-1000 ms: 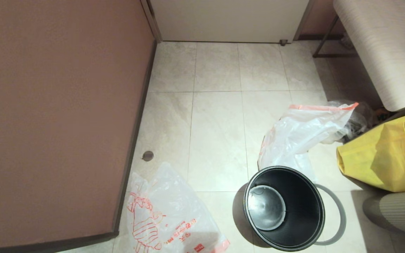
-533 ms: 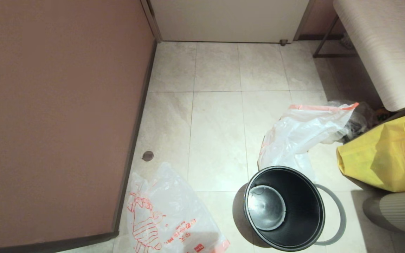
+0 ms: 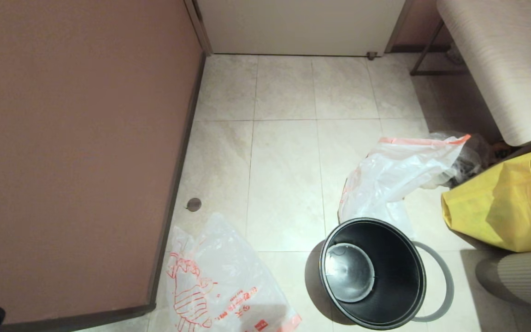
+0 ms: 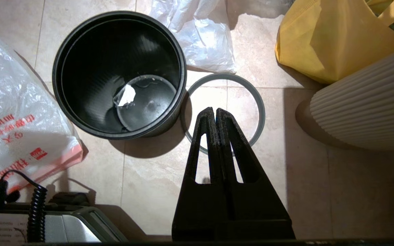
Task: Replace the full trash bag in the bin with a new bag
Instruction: Pick up a new trash bag
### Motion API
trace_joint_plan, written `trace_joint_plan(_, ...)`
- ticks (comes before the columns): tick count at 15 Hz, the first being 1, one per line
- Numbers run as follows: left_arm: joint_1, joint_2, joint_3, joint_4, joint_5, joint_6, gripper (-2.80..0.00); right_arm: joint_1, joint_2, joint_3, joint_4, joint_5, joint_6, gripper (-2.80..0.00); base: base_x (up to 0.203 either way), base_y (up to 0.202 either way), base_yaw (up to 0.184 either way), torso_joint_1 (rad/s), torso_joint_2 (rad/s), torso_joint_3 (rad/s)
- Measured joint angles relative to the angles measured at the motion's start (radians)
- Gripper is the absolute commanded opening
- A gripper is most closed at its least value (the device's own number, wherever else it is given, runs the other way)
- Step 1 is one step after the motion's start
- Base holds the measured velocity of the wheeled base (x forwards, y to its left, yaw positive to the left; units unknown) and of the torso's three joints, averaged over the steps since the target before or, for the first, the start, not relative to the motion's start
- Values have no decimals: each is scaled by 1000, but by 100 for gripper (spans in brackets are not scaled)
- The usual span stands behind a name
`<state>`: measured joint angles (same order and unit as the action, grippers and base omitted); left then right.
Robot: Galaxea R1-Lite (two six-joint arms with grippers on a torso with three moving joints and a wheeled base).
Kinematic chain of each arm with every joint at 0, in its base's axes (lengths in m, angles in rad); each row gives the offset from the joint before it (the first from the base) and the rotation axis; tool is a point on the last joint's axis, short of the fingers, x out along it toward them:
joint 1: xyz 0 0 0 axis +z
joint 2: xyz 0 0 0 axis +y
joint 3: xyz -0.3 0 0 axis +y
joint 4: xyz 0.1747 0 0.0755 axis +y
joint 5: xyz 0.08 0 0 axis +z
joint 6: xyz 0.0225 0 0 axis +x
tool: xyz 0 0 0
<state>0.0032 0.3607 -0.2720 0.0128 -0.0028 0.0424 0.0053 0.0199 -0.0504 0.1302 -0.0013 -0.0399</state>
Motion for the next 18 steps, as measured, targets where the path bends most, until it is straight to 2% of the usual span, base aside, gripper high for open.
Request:
trace_joint_plan(2,1,94,-47,1,6,18,-280,0,49,-40,3,-6,-56,-280,0,0,0,0,0,0)
trace_joint_plan(5,1,231,-118,0,9,76,-280,0,260,-181,-10,-9,-56,-280,0,0,0,0,0,0)
trace_joint_plan(7,0,297,-141,-8,7,105,-280,2,489,-277,-36,2,-47,-280,0,0,0,0,0,0)
trace_joint_plan(13,2,372,-145,-15,15,95,-280,-3,1283,-489,-225,28,-88,-280,0,0,0,0,0,0)
trace_joint_plan(14,2,380,-145,-16,16,85,-280,-5,1395,-528,-255,30,-96,0,0,0,0,0,0,0)
trace_joint_plan(18,1,420,-146,-64,16,57,-280,-12,1709,-659,-323,33,-135,0,0,0,0,0,0,0)
